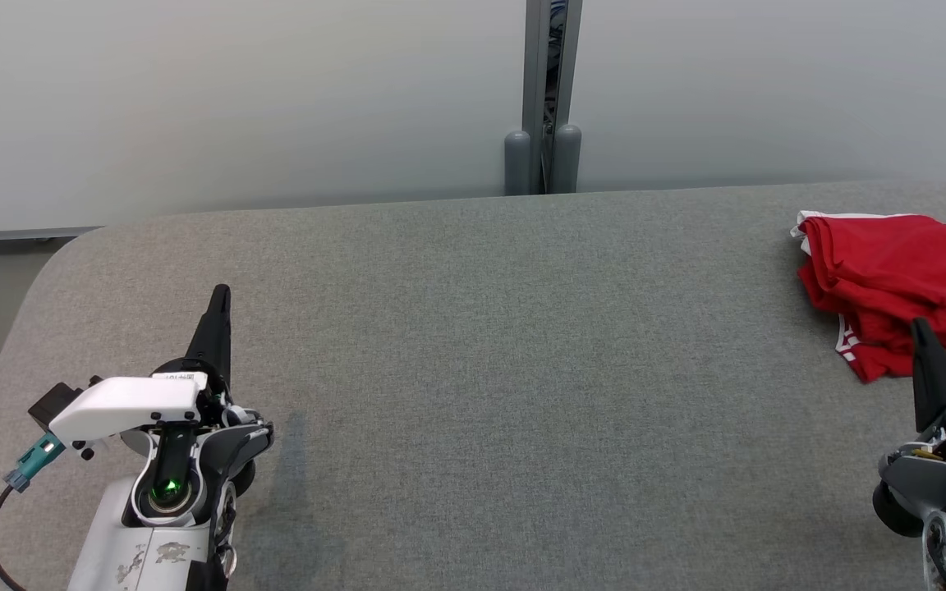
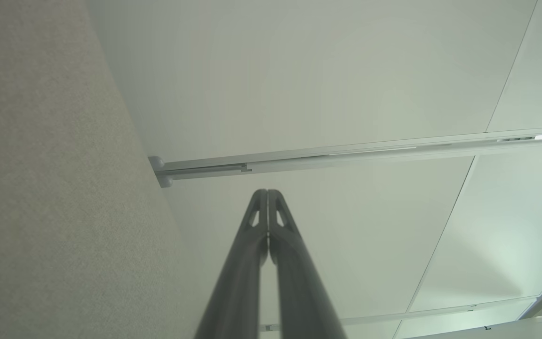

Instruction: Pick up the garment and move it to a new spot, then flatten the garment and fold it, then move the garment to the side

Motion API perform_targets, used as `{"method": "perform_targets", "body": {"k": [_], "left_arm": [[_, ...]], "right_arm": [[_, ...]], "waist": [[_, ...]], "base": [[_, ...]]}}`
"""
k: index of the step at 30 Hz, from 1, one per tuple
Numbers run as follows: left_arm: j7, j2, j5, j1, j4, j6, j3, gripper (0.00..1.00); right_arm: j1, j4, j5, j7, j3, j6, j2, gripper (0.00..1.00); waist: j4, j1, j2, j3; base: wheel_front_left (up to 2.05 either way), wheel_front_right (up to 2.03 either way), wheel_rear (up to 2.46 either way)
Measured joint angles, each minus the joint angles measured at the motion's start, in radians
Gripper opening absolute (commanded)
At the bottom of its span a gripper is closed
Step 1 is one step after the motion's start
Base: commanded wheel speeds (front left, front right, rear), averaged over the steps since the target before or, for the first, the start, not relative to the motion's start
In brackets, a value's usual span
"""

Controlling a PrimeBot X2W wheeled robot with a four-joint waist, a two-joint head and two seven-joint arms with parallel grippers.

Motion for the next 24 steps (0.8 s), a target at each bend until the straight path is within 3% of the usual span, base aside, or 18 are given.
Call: {"method": "perform_targets", "body": {"k": [24], "left_arm": [[0.000,0.000,0.000,0.000,0.000,0.000,0.000,0.00]], "right_arm": [[0.000,0.000,0.000,0.002,-0.001,0.000,0.000,0.00]], "waist": [[0.000,0.0000,0.0000,0.000]], "base": [[0.00,0.00,0.00]]}}
